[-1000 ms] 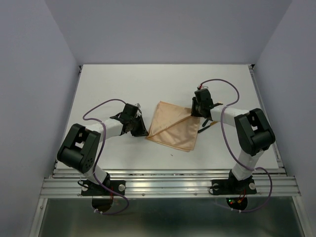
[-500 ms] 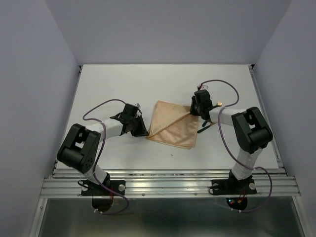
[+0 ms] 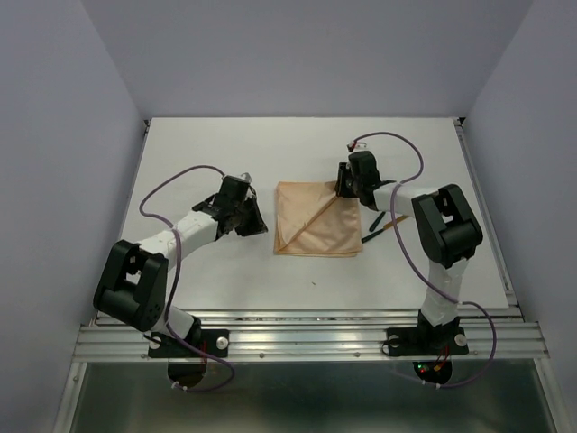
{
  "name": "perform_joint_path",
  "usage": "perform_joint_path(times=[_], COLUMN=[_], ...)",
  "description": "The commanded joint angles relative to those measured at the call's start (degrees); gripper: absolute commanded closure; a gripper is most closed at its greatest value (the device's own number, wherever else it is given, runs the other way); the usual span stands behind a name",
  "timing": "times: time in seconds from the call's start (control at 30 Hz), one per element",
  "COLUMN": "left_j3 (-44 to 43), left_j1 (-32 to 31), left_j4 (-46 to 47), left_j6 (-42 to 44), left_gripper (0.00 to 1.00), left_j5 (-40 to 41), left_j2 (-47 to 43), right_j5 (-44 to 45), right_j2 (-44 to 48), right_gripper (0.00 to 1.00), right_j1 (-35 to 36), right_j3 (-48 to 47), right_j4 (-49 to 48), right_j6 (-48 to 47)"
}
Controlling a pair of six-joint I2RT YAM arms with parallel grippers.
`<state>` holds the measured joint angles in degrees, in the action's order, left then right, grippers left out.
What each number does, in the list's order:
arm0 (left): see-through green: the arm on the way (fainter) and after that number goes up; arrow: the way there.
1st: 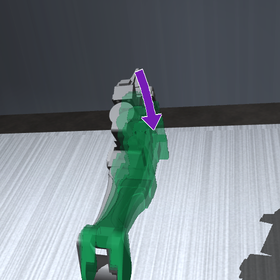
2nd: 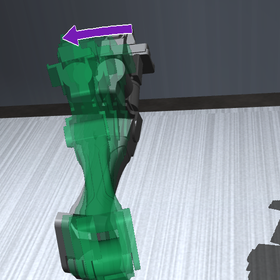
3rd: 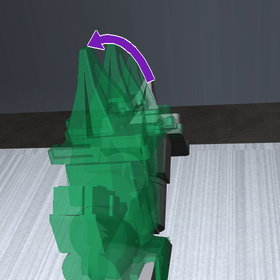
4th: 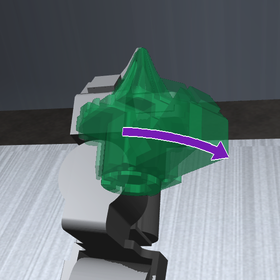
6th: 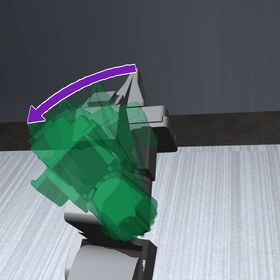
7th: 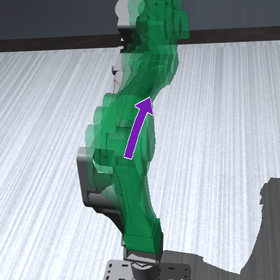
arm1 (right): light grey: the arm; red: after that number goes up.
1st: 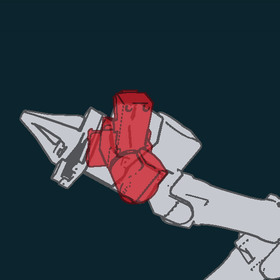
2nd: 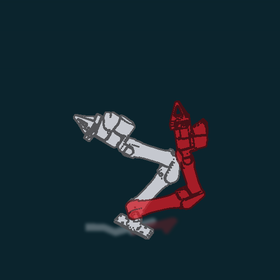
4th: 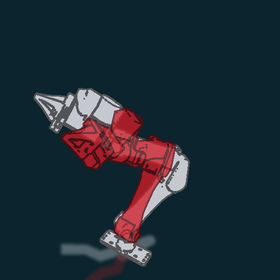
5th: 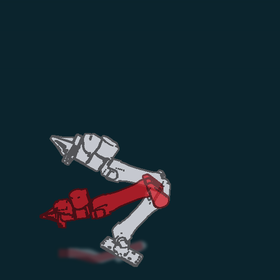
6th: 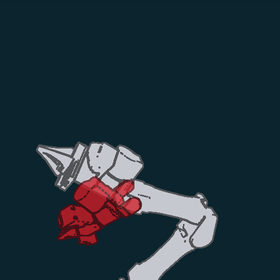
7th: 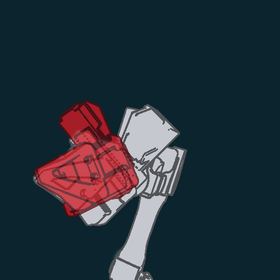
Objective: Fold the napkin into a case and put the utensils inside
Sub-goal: Smooth out the upper triangle-folded napkin at the center of the board.
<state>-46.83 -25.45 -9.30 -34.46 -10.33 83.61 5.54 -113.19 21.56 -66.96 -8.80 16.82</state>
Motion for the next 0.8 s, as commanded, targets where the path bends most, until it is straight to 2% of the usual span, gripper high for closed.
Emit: perform_joint_path(times=[0.0, 0.23, 0.37, 0.47, 0.6, 0.77], left_j3=[-5.46, -13.45, -17.06, -19.35, -22.07, -22.96], left_j1=[0.4, 0.4, 0.4, 0.58, 0.76, 0.76], left_j4=[-0.64, 2.97, 3.76, 3.68, 3.33, 2.71], left_j6=[1.5, 2.11, 2.82, 3.52, 4.22, 4.66], left_gripper=[0.75, 0.76, 0.76, 0.77, 0.77, 0.77], left_j5=[0.93, -3.29, -3.21, -3.12, -3.12, -2.86], left_j2=[-0.83, 9.54, 16.38, 20.08, 23.26, 24.49], right_j5=[-8.23, -11.95, -11.96, -9.6, -8.96, -10.2], right_j2=[6.73, 9.65, 7.64, 5.79, 4.11, 9.99], right_gripper=[0.65, 0.66, 0.75, 0.77, 0.81, 0.82], right_j1=[0.06, 3.66, 4.98, 4.98, 4.98, 6.73], right_j3=[0.85, 4.47, 6.22, 7.19, 5.96, 7.9], right_j4=[-1.22, 0.0, 0.27, 0.27, 2.38, 1.68], right_j6=[2.33, 8.22, 10.51, 10.25, 8.15, 8.06])
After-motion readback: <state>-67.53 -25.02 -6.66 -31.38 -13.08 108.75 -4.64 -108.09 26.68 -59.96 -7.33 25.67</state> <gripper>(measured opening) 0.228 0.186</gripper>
